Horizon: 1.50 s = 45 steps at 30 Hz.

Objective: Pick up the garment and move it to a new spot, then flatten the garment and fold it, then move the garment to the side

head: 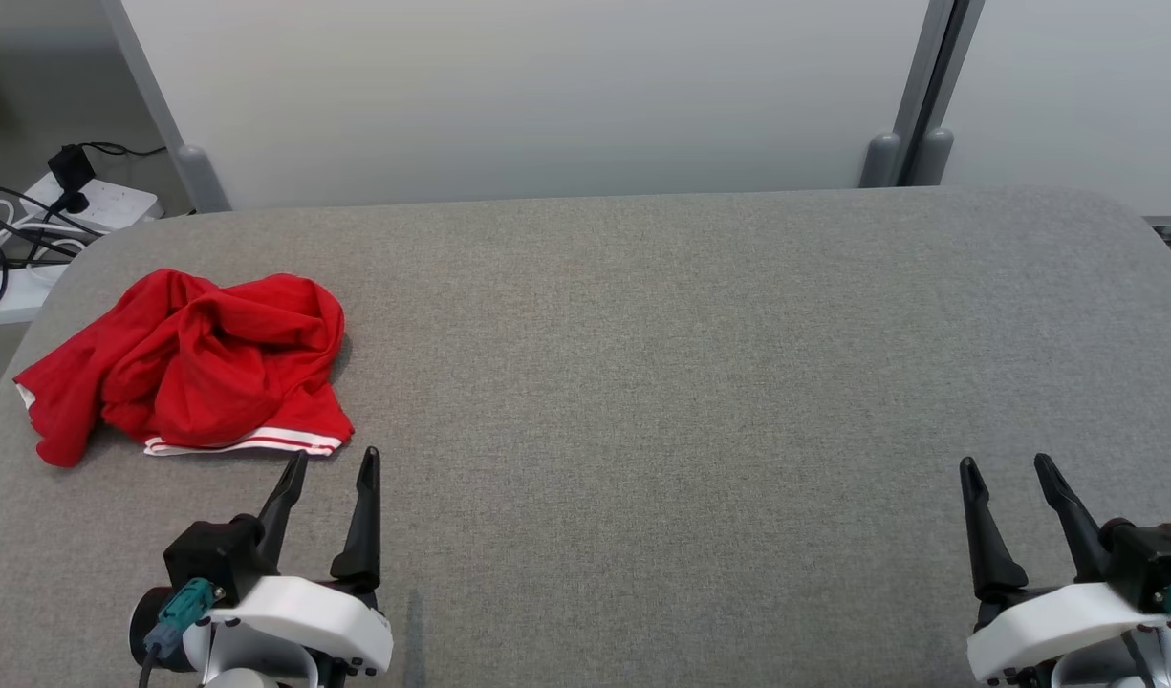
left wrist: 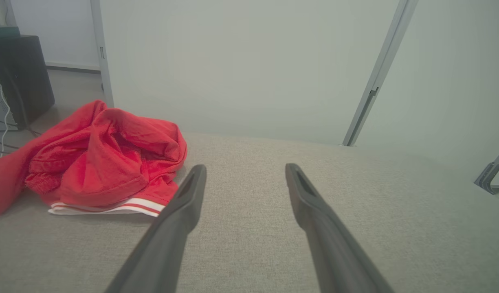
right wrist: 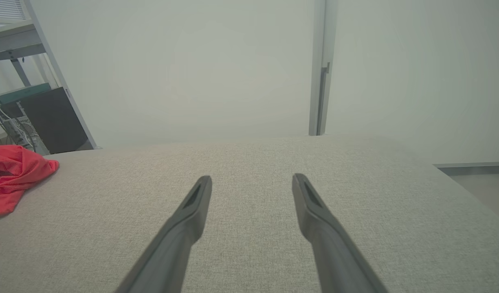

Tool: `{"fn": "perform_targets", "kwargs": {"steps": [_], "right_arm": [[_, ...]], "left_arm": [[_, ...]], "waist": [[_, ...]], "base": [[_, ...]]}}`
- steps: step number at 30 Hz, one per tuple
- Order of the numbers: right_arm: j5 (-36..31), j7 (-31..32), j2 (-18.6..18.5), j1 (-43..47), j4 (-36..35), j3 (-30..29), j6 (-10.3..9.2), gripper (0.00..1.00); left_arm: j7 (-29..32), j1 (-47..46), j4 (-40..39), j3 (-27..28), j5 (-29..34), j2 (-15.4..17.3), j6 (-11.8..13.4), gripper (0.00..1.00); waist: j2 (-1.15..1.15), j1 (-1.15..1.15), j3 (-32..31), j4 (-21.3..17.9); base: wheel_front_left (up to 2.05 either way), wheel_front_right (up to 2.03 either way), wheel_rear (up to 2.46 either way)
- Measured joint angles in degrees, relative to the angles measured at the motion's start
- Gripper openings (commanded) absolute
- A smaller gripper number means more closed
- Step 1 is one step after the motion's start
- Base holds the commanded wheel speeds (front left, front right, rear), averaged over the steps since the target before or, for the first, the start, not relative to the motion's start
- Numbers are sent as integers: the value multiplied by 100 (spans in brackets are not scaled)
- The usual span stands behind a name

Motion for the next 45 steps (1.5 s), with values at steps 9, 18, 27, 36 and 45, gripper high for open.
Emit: {"fn": "perform_targets", "kwargs": {"steps": [9,18,27,36,45], "right_arm": [[-433,-151,40,1,33,-44,23,100],[-721,-302,102,94,56,-166,24,100],[-844,-353,125,116,183,-83,24,100],[-658,-353,124,115,214,-22,24,100],[-602,-394,123,114,222,-23,24,100]], "left_arm": [[-30,0,93,-46,368,-4,71,100],[-46,0,151,-54,715,-10,172,100],[-30,0,163,-36,860,-21,243,100],[81,4,174,27,667,-33,325,100],[107,13,170,25,638,-25,375,100]], "waist": [[0,0,0,0],[0,0,-13,-11],[0,0,-20,-10],[0,0,-16,5],[0,0,-12,9]], "base": [[0,0,0],[0,0,0],[0,0,0],[0,0,0],[0,0,0]]}}
